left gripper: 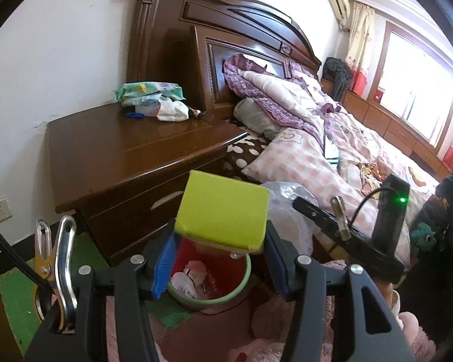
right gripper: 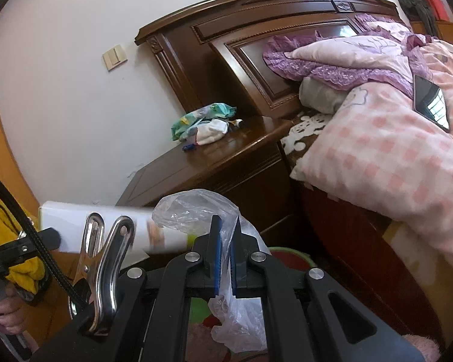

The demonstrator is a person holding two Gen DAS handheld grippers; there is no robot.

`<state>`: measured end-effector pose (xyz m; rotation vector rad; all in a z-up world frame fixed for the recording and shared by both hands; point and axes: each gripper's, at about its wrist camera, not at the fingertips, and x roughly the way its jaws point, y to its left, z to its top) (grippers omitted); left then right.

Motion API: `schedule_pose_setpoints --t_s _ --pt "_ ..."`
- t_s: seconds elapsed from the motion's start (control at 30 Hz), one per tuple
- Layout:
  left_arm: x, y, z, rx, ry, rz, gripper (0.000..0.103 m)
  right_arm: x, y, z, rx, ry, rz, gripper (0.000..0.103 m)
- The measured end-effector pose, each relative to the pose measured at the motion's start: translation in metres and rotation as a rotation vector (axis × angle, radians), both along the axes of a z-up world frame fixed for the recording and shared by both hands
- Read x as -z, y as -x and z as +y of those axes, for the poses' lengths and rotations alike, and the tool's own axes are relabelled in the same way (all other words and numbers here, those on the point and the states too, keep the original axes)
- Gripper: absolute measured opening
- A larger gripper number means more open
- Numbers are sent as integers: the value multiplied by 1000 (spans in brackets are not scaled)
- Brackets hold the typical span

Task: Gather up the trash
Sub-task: 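Carry the box and plastic bag down over the red bucket with both tools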

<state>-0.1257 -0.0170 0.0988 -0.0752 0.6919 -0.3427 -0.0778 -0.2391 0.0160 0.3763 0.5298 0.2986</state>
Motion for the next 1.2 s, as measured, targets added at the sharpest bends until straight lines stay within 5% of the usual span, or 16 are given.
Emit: schedule_pose_setpoints --t_s 0.47,0.87,1.2 --pt "47 -33 -38 42 -97 26 55 27 -9 3 -10 -4 52 5" --pt "105 -92 -68 82 -137 41 55 41 -57 22 -29 46 120 5" --pt "159 -120 -56 38 -124 83 56 94 -85 21 -5 77 246 5"
